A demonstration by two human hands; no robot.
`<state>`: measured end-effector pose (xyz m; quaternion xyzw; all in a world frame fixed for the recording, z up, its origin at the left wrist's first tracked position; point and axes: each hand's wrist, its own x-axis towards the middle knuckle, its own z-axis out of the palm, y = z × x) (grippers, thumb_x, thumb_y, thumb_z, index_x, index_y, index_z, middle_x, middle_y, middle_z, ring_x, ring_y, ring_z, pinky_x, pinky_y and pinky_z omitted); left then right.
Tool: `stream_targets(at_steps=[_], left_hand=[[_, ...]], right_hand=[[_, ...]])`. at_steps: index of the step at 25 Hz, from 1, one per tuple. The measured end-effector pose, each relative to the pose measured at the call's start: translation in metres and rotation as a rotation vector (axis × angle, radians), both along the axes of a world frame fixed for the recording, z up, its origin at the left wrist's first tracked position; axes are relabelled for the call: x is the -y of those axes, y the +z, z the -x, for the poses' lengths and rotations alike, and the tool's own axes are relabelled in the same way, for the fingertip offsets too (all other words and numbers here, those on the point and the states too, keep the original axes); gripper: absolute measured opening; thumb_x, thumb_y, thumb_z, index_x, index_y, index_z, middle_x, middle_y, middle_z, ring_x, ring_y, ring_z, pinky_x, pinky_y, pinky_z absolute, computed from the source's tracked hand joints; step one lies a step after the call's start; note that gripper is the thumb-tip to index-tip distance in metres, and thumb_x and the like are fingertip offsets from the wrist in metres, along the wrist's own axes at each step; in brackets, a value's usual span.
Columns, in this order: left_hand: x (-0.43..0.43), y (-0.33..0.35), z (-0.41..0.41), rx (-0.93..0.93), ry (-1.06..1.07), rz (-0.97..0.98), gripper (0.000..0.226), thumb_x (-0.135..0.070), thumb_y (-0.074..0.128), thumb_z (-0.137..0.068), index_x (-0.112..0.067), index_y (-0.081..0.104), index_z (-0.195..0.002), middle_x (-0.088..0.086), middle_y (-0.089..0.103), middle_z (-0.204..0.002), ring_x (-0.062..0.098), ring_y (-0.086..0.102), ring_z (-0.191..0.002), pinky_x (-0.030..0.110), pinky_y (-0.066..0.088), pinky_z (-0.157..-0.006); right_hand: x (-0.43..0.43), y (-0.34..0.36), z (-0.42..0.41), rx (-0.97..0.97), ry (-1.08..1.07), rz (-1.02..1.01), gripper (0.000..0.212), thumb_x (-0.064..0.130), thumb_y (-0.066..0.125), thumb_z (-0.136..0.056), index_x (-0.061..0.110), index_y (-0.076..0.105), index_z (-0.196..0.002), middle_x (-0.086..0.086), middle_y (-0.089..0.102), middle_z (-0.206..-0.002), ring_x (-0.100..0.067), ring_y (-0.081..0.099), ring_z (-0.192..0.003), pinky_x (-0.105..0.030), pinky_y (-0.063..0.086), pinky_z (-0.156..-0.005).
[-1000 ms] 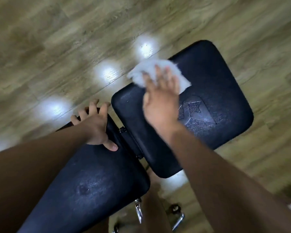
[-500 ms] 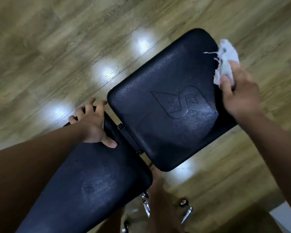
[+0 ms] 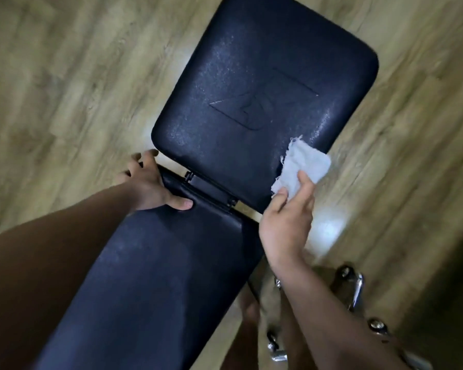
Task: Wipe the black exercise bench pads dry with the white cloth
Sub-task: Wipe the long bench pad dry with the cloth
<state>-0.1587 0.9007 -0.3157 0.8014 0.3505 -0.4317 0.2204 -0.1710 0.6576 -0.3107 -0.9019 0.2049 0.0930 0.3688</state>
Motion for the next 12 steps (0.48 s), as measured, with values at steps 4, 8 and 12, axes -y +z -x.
stream_targets(at_steps=[4,8,12], left_hand=[[0.003,0.006,-0.002,0.014,0.01,-0.019,0.132,-0.043,0.094,-0.048,-0.031,0.011,-0.149,0.002,0.011,-0.151,0.036,0.016,-0.14,0.052,0.028,-0.112],[0.006,0.007,-0.002,0.032,0.014,-0.018,0.13,-0.038,0.095,-0.049,-0.029,0.013,-0.149,0.002,0.011,-0.151,0.035,0.015,-0.141,0.051,0.028,-0.112],[0.004,0.004,-0.002,0.005,0.014,-0.011,0.135,-0.044,0.095,-0.043,-0.03,0.011,-0.149,0.001,0.005,-0.153,0.038,0.012,-0.141,0.055,0.029,-0.112]], right_hand=[[0.032,0.014,-0.058,-0.051,0.023,-0.117,0.051,0.02,0.049,-0.093,0.023,0.027,-0.138,-0.002,0.058,-0.099,-0.036,0.056,-0.082,-0.028,0.04,-0.069],[0.043,0.009,-0.14,-0.045,-0.182,-0.176,0.064,0.03,0.043,-0.097,0.012,0.016,-0.152,-0.005,0.052,-0.135,-0.019,0.049,-0.121,-0.011,0.031,-0.095],[0.031,-0.011,-0.058,-0.244,-0.304,-0.211,0.048,0.035,0.036,-0.103,0.008,0.041,-0.141,-0.014,0.055,-0.136,-0.031,0.051,-0.124,-0.031,0.039,-0.102]])
